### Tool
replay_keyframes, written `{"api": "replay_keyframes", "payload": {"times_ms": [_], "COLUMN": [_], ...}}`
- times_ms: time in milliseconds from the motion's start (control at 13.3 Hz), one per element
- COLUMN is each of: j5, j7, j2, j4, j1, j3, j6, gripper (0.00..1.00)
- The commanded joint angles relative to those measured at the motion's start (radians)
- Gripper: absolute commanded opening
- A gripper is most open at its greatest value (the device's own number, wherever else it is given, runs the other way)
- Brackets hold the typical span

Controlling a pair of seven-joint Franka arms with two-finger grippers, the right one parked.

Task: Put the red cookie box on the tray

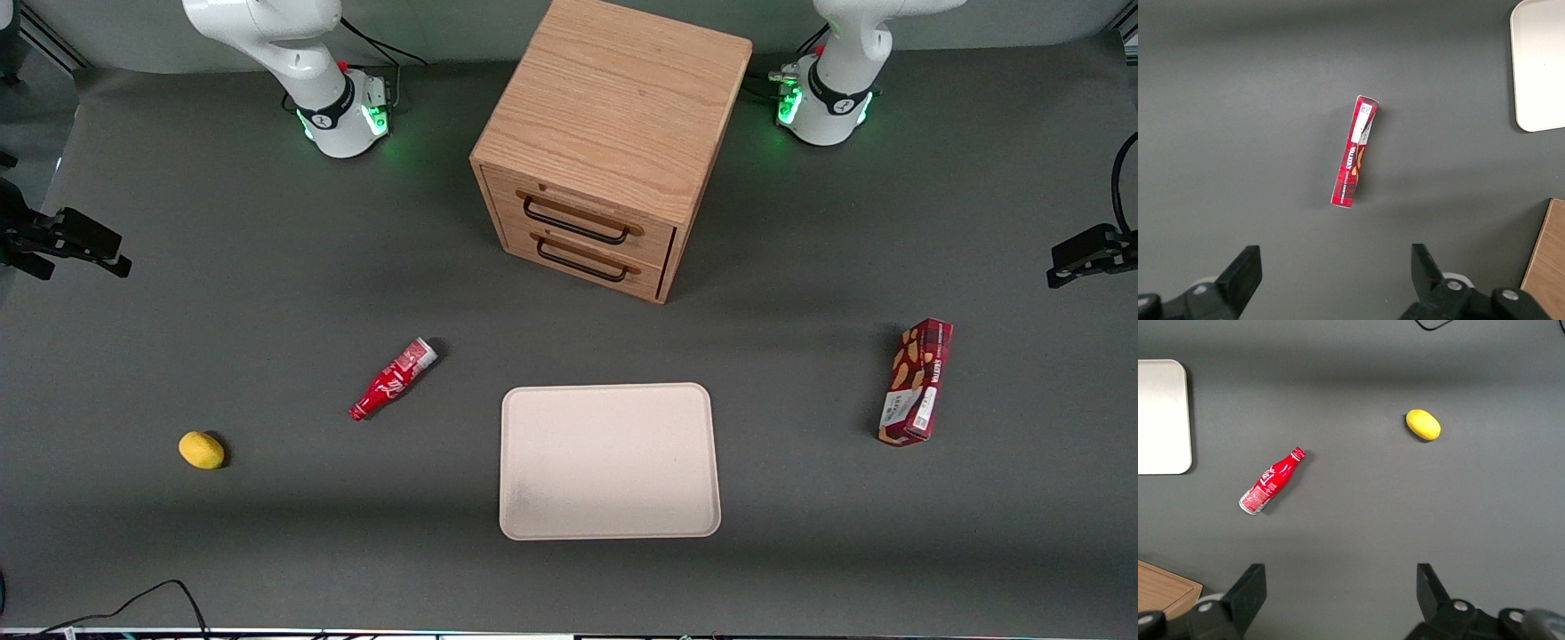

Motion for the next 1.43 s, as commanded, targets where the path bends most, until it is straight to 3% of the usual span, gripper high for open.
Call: {"api": "replay_keyframes", "payload": {"times_ms": [0,602,977,1353], "j5": [-0.008,0.000,0.009,0.011], "j7": [0.010,-0.005,0.056,0.240], "j2": [-0.002,0.013,0.107,0.151], "j4": [0.014,0.012,-0.012,-0.172], "j1": [0.001,-0.015,-0.015,0.003], "j3": [-0.001,-0.005,-0.010,-0.009], "j6": [-0.020,-0.017,0.033,0.251], "gripper": [1.00,1.00,1.00,1.00]}}
